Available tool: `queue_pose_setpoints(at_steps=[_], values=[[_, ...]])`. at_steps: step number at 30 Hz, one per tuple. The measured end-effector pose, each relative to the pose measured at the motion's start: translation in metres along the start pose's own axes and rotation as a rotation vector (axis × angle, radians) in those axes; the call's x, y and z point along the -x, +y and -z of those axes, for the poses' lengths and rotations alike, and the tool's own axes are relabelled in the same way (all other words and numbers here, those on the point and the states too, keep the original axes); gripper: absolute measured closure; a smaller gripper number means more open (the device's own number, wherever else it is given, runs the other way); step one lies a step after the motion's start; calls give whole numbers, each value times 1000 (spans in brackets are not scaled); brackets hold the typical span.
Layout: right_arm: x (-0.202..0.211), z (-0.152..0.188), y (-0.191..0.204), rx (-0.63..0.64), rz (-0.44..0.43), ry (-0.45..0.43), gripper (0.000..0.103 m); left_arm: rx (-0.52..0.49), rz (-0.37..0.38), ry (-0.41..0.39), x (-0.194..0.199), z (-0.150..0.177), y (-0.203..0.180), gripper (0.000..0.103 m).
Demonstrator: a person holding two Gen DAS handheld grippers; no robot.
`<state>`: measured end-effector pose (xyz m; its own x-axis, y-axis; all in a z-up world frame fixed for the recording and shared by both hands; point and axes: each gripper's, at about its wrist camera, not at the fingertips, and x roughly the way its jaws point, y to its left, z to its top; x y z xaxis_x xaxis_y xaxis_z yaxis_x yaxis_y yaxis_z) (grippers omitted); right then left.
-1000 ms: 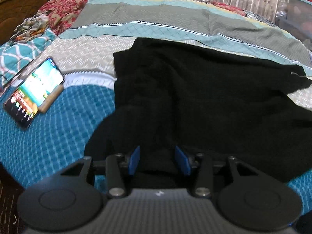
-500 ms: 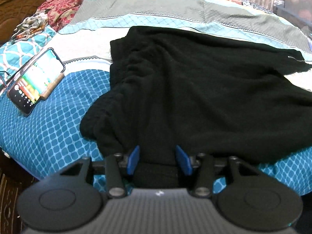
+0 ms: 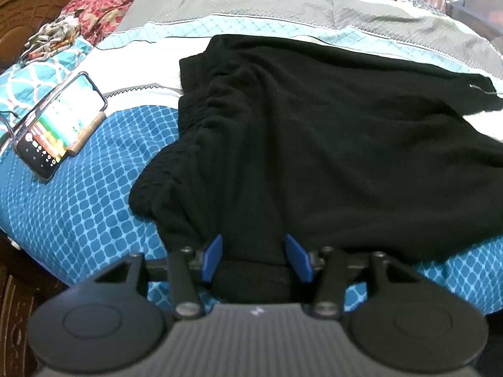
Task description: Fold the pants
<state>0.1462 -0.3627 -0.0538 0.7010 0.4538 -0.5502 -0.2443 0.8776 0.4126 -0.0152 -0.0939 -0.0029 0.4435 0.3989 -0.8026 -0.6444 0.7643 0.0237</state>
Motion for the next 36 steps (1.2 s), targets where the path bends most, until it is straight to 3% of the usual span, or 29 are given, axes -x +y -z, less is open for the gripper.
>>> queue_pose_setpoints(at_steps=[8,14,26,36], values=[[4,4,-6,-7,-28,2,35,-22,-34,8,-1,1,-5,55],[3,7,2,65,-34,-2,25,-39,-63,10,-4,1,-11,51],[4,6,13,116,4,5,25,-57,-103,22,-6,-2,-18,48],[-3,-9,32,157,113,145,25,-57,-96,24,-7,-3,-20,47]])
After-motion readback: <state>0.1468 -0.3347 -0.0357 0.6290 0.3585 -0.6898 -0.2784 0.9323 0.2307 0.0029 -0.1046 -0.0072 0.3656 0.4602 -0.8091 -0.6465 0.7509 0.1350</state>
